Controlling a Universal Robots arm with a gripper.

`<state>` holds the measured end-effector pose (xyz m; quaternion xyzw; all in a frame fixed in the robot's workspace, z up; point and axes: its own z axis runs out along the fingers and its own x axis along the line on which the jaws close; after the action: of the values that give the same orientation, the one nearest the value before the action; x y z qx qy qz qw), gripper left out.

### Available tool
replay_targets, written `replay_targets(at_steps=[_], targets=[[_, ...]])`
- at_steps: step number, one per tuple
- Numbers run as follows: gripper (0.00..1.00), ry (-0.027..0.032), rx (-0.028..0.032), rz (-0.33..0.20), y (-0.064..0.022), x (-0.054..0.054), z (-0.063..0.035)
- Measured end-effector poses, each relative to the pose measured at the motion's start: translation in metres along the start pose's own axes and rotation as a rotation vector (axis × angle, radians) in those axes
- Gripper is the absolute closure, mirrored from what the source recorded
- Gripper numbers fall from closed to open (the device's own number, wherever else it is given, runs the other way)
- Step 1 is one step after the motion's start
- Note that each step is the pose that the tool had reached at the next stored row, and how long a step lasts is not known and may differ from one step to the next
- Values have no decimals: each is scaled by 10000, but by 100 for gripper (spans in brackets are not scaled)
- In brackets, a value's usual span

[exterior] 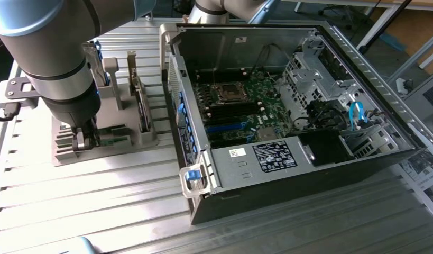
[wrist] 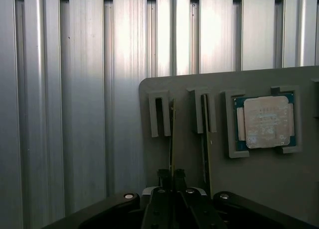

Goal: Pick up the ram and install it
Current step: 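Pick up the ram and move it above insertion slot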

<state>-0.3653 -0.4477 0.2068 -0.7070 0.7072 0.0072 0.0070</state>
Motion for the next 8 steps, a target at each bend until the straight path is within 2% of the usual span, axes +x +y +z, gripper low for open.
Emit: replay_targets(at_steps=[8], targets=[[86,0,-1,1,0,0,-8]])
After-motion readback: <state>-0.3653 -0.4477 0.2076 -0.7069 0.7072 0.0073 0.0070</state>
